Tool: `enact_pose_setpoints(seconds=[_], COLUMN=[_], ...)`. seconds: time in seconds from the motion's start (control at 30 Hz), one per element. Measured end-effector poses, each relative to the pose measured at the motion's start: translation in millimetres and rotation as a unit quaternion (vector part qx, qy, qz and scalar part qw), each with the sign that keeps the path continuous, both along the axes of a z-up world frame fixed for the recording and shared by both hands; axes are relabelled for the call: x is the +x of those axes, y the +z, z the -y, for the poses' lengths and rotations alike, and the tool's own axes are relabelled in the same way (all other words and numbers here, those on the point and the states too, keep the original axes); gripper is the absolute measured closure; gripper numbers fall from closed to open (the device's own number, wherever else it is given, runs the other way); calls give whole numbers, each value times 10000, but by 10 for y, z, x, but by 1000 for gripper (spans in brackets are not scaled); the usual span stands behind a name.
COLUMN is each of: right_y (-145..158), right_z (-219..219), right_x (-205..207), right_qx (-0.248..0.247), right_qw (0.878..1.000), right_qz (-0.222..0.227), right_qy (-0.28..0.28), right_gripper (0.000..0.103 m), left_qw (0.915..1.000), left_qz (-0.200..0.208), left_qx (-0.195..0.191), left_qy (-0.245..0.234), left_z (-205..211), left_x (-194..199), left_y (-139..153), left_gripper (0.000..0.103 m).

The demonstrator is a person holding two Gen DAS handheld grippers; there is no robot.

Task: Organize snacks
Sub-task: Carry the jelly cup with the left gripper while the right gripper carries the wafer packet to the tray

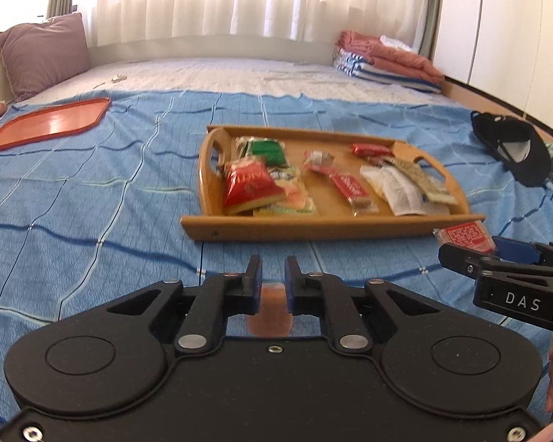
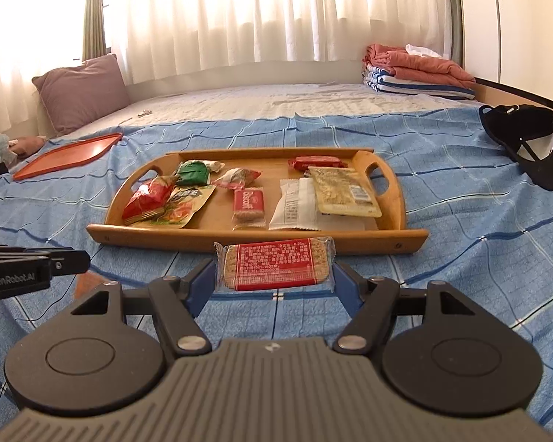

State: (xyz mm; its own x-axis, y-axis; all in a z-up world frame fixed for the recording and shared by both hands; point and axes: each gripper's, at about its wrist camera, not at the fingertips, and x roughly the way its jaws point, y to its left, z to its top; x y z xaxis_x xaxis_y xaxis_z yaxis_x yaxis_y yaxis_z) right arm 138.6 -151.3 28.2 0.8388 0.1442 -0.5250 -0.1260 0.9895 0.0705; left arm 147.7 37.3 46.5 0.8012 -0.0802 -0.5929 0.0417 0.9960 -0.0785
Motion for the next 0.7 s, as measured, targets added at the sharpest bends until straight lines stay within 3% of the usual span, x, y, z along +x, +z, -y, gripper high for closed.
enact_pose_setpoints(seconds=[0.07,0.1,0.13,0.23,0.37,0.5,0.6,0.7], right_y=[-1,-9,-22,-74,-135,-160,-165,-155], right_z=[33,46,55,64,43,3,-19,-17], right_x=[10,9,5,-8,-26,-52,-57,-41], right_qx=[33,47,53,63,42,-3,-28,-1], right_qw=[10000,10000,10000,9999,9998,9997,9996,9996], right_qz=[-20,-36,-54,-128,-206,-221,-223,-228], right_qy=[-25,-38,-46,-31,13,90,145,177], right_gripper=[31,31,31,31,31,31,31,31], left_qw=[10000,10000,9999,9996,9994,9990,9990,9990], left_qz=[63,54,58,-31,-269,-440,-447,-455], left_qx=[-23,10,82,264,199,24,8,26], left_qy=[38,55,70,-16,35,120,25,-39], left_z=[-14,-17,-10,21,34,39,75,104], left_x=[-28,-52,-74,-108,-31,96,123,116], left_y=[-14,-37,-64,-174,-333,-444,-463,-402], left_gripper=[72,55,53,51,51,57,72,72])
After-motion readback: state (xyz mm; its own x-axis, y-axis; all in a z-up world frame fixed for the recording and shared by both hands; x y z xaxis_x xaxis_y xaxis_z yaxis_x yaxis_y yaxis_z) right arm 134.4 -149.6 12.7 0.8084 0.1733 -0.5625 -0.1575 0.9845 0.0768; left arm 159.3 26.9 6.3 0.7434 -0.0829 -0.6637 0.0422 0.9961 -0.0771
